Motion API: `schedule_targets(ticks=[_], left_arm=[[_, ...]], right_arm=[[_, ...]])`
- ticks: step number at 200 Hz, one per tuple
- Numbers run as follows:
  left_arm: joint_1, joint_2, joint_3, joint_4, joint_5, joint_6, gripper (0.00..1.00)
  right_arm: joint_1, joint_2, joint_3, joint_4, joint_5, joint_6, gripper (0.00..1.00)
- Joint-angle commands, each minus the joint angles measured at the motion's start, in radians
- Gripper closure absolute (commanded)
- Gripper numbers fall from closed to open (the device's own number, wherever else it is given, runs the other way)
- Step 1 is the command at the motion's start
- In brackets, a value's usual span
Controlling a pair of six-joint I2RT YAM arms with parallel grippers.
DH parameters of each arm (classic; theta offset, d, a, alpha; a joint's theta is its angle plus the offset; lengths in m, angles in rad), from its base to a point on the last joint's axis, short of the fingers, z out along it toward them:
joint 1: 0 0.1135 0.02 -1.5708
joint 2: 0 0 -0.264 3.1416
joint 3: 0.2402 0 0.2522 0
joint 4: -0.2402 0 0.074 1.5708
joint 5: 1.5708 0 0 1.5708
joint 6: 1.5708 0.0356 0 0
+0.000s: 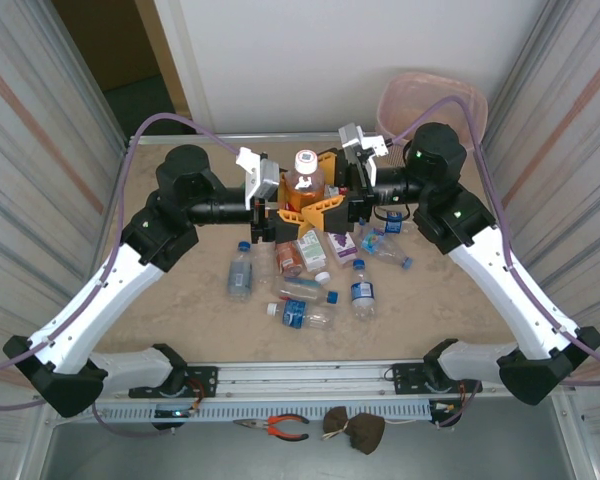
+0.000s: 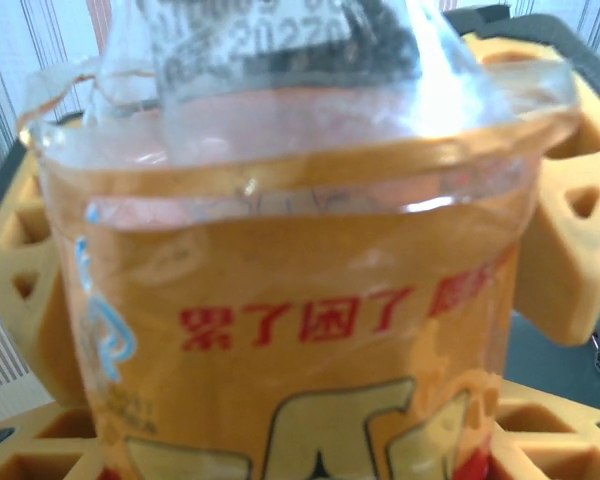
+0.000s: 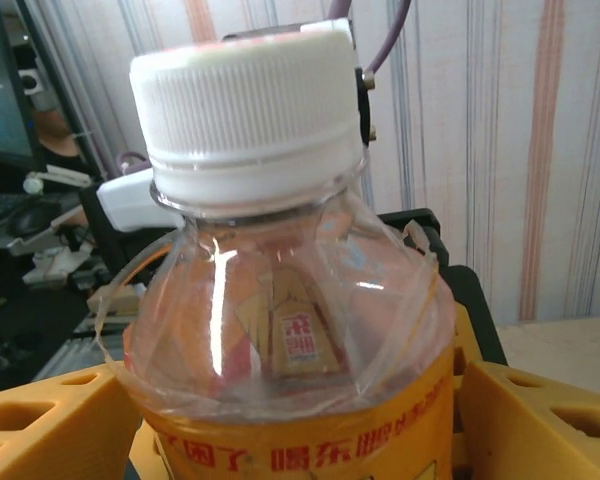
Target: Put the plastic bottles in the bin
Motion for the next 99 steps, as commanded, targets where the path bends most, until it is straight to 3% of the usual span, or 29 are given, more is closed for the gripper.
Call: schedule_targets(ticks=[1,55,99], left_arm=[[-0.006,-0.018,0.01,0.05,0.004,-0.013,0.43],[-0.006,-0.025,0.0,0.05,-0.007,-0.014,0.42],[-0.005,-0.026,-0.004,0.049,-0.019,-0.01,0.37]], right_arm=[[0.008,0.004,0.001,0.001,-0.026,-0.029,0.22],[0.01,0.009,0.013,0.009,-0.015,-0.032,0.38],[0.009,0.014,0.025,0.008,-0.006,-0.036,0.43]])
